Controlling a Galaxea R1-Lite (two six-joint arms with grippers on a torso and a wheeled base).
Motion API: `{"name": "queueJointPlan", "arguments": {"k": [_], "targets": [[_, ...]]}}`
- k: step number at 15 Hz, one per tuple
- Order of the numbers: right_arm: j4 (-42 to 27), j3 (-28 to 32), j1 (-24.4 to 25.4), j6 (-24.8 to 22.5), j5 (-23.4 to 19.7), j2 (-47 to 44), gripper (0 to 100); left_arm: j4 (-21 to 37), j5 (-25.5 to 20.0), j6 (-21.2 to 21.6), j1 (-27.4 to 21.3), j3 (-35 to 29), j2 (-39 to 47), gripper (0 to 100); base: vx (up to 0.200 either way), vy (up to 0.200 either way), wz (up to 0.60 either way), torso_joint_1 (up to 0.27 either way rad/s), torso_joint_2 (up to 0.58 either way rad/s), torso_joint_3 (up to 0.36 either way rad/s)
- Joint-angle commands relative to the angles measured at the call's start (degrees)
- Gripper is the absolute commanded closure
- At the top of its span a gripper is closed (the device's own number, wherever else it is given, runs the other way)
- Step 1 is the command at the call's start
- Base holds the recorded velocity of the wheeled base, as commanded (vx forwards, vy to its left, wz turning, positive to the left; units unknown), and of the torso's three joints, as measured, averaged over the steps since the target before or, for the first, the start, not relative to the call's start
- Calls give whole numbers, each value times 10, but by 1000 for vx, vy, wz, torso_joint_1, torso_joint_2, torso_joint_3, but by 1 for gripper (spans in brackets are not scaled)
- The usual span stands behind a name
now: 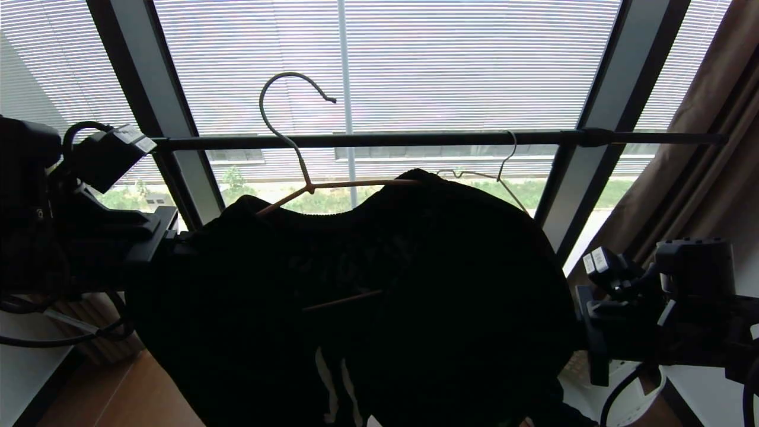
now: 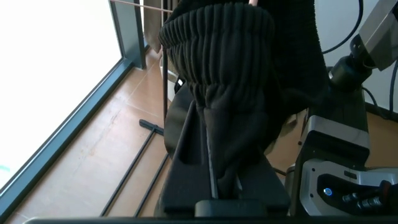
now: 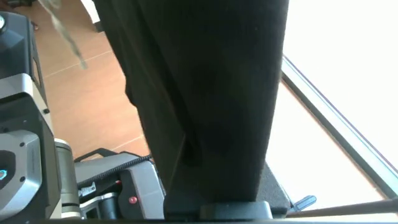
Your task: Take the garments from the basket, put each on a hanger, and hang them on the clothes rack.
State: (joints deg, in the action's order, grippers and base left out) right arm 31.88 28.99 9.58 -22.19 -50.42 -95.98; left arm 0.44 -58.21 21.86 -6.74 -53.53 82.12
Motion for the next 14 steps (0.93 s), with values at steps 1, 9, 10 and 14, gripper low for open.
{"name": "queueJointPlan", "arguments": {"k": [1, 9, 10, 14], "targets": [[1, 0, -12, 0, 0, 4, 100, 0, 0, 0, 13, 0, -5, 100, 0, 0, 0, 0, 0, 0], [-1, 0, -13, -1, 1, 5, 100, -21, -1, 0, 24, 18, 1, 100, 0, 0, 0, 0, 0, 0], [-1, 0, -13, -1, 1, 5, 100, -21, -1, 0, 24, 18, 1, 100, 0, 0, 0, 0, 0, 0], [-1, -14, 10, -49, 9, 11, 0, -33, -1, 0, 32, 39, -3, 100, 0, 0, 0, 0, 0, 0]]}}
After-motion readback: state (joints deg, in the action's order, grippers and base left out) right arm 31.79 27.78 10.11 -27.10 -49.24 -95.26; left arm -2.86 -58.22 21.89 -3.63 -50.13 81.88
